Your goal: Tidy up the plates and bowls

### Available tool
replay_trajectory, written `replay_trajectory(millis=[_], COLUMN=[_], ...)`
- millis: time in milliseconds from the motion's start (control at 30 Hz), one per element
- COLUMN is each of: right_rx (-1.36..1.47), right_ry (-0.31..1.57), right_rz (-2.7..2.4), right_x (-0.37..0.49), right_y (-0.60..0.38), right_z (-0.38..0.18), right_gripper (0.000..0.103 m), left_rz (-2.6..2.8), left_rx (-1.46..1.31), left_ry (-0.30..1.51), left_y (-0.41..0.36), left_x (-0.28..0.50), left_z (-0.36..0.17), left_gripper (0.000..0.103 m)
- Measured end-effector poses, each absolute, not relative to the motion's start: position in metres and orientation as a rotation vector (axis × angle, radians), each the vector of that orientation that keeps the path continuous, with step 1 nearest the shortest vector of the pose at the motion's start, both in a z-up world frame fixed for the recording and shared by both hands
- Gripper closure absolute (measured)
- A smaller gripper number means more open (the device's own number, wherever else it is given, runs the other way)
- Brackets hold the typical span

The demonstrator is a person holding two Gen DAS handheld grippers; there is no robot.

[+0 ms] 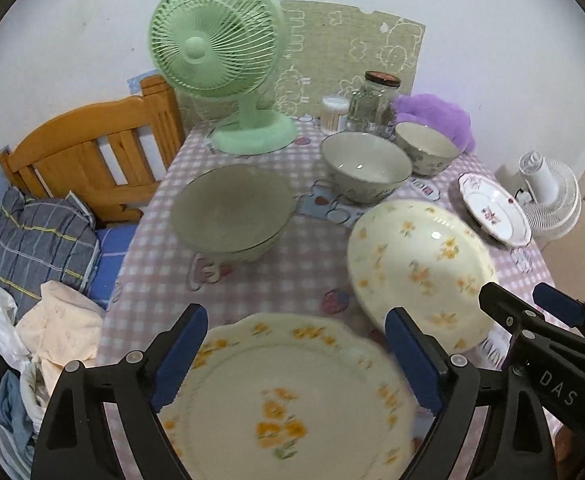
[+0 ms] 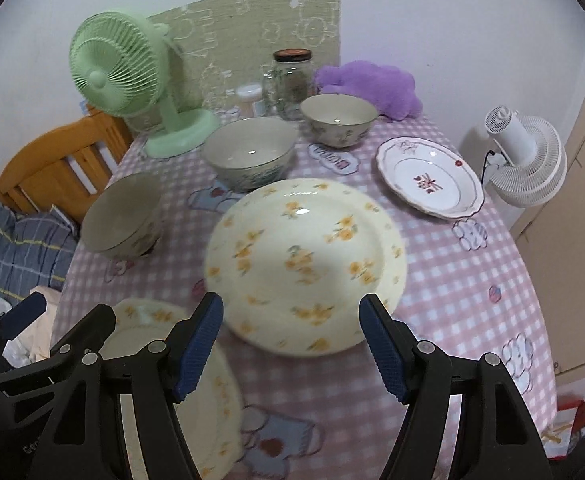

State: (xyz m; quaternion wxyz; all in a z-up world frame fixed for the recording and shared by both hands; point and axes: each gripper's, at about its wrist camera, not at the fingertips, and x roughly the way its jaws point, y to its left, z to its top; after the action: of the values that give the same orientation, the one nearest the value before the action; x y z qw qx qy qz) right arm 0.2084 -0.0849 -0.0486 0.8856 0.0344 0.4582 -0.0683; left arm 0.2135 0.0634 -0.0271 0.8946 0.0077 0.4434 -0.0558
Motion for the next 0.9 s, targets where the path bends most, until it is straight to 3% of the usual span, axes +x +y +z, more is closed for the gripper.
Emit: replay_trajectory(millis=[467,900], right_rx=[0.093,0.102], right_ry=[0.998,1.067], right_rz=[-0.126,-0.071], right_x=[0.267,0.313], right_y=[-0.171,-0.191], right_z=[-0.071,-0.125], right_gripper=[0.029,0.029], left_rz=[-0.08,-0.023], left_rx=[0.005,0.056], left_ry=[0.957,1.018], left_y=[-0.014,-0.03], left_x=[0.273,0.315], left_z=[-0.051,-0.105], left_gripper=[0.011,0.016])
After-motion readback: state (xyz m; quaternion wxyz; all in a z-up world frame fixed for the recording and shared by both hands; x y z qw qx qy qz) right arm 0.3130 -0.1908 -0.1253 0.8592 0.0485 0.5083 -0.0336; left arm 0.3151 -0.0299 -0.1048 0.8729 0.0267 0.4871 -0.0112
